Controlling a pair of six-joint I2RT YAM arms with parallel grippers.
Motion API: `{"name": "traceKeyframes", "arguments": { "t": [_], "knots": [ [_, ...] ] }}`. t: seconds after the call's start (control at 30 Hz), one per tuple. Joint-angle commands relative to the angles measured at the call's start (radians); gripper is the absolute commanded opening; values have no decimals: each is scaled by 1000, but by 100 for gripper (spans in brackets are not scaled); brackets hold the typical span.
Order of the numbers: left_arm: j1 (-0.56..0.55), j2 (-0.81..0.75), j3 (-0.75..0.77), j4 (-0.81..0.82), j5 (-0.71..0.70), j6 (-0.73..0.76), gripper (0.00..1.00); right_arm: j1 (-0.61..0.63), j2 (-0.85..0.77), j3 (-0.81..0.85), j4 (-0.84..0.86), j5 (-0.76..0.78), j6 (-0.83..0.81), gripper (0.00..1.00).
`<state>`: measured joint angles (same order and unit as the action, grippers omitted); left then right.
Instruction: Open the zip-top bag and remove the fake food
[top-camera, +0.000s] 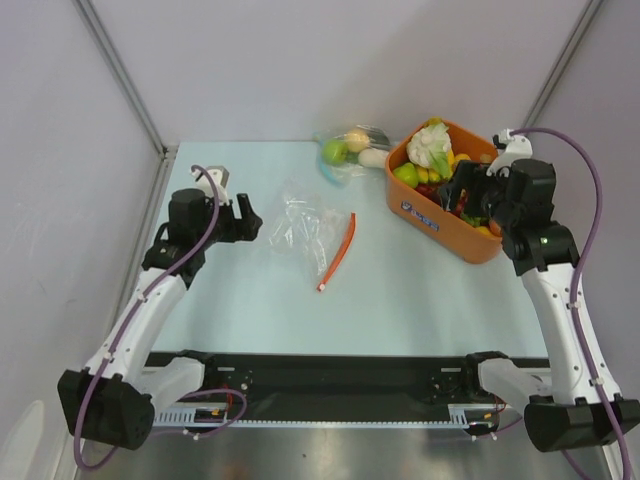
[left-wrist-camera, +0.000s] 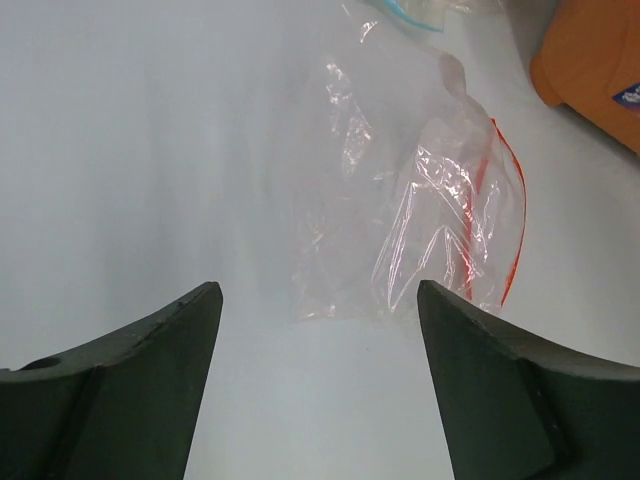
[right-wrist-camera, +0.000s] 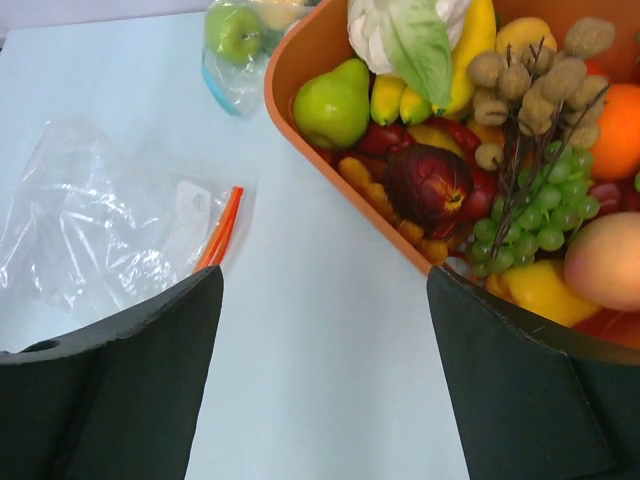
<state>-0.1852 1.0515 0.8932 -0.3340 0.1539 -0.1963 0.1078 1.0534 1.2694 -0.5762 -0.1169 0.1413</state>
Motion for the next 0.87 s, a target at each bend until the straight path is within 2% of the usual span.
{"name": "traceKeyframes", "arguments": {
  "t": [0.0,0.27,0.83],
  "knots": [
    [4,-67,85,-89,-94,55,84,6,-82,-47,-19,10,30,88],
    [4,-148,131,-160,-183,70,90,6,-153,-151,-48,29,43,88],
    [6,-162,164,-188,-240,87,92,6,-141,-116,-62,46,27,88]
  ]
}}
